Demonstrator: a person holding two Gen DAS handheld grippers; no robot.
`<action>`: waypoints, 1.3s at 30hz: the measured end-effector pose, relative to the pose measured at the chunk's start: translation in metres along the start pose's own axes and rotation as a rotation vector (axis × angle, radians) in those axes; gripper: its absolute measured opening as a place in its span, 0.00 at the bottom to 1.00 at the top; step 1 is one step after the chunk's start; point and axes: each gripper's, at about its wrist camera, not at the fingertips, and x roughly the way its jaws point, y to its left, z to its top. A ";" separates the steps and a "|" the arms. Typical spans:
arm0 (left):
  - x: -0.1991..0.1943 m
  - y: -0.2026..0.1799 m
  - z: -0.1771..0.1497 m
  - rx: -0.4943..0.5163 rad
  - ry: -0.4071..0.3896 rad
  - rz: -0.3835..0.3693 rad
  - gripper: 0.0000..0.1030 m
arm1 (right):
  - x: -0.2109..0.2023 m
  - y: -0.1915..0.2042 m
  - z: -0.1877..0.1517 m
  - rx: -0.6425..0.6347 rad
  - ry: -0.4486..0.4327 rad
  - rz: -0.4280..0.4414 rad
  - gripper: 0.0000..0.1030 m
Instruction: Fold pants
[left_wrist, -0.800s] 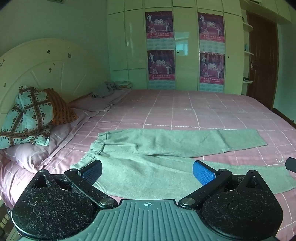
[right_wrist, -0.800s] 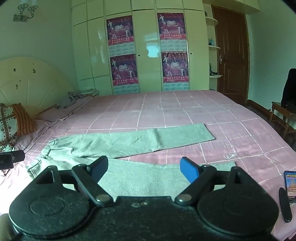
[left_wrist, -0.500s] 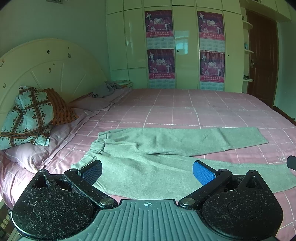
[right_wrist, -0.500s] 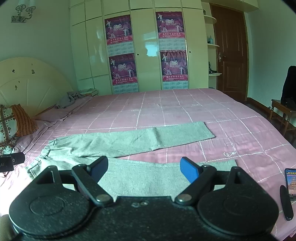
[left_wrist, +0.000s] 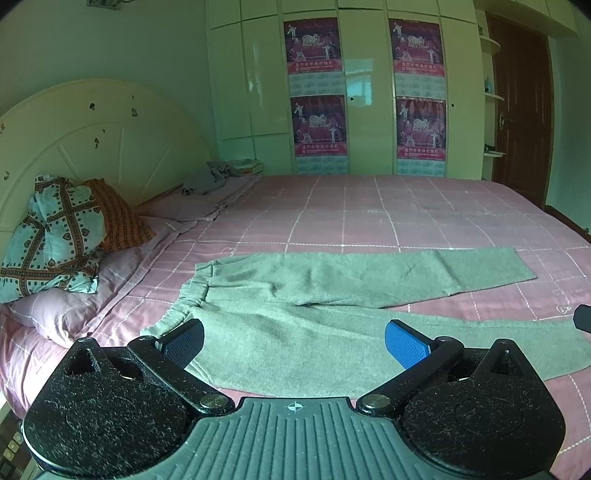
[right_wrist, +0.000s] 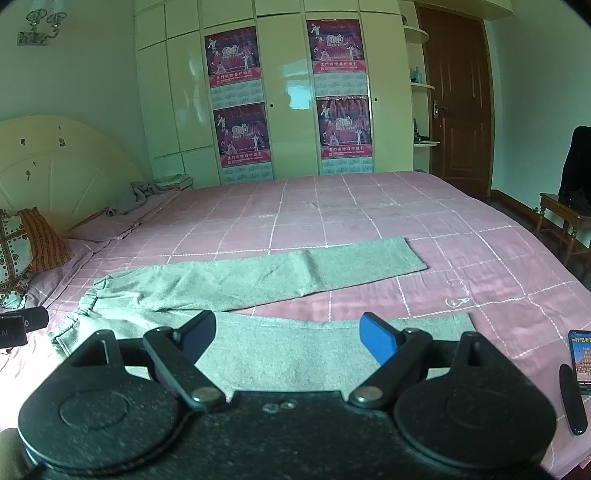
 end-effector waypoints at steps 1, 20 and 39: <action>0.000 0.000 0.000 0.001 -0.001 0.000 1.00 | 0.000 0.000 0.000 0.002 -0.001 0.001 0.83; 0.012 0.000 -0.002 0.015 -0.015 0.016 1.00 | 0.004 0.000 -0.005 0.016 -0.030 0.014 0.83; 0.058 0.021 0.013 -0.011 0.004 0.046 1.00 | 0.021 0.005 -0.007 0.006 -0.065 0.072 0.83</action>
